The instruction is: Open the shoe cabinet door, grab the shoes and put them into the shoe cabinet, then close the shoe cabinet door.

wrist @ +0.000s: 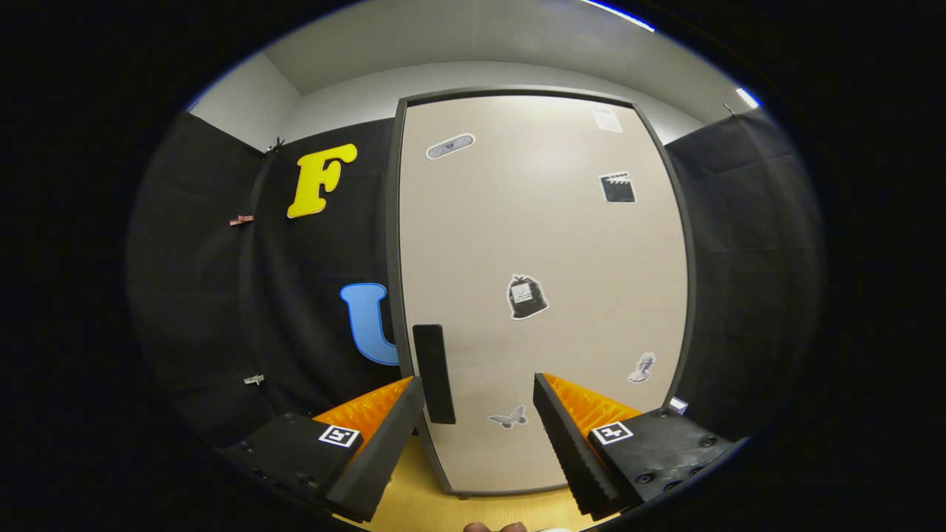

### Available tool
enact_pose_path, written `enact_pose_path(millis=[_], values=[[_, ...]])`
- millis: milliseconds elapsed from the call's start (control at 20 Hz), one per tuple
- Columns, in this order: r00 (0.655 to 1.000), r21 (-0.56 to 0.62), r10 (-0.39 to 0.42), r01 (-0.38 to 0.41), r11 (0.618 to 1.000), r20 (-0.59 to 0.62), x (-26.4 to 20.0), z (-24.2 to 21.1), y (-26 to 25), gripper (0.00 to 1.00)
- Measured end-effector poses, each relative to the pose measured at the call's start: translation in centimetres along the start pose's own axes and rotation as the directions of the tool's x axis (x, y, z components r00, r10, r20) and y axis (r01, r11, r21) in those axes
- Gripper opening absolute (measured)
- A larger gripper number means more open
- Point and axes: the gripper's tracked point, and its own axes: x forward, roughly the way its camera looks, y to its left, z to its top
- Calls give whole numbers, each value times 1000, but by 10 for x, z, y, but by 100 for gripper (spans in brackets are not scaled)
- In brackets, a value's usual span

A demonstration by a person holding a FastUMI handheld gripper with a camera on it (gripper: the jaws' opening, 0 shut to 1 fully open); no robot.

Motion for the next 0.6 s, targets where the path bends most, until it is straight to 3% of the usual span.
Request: enact_pose_path(millis=[350, 450, 600], values=[[999, 9, -5, 6, 1000, -45, 59, -31, 23, 98], [999, 8, -3, 4, 1000, -42, 71, -36, 26, 94], [999, -16, -2, 1, 1000, -53, 85, -45, 31, 81]])
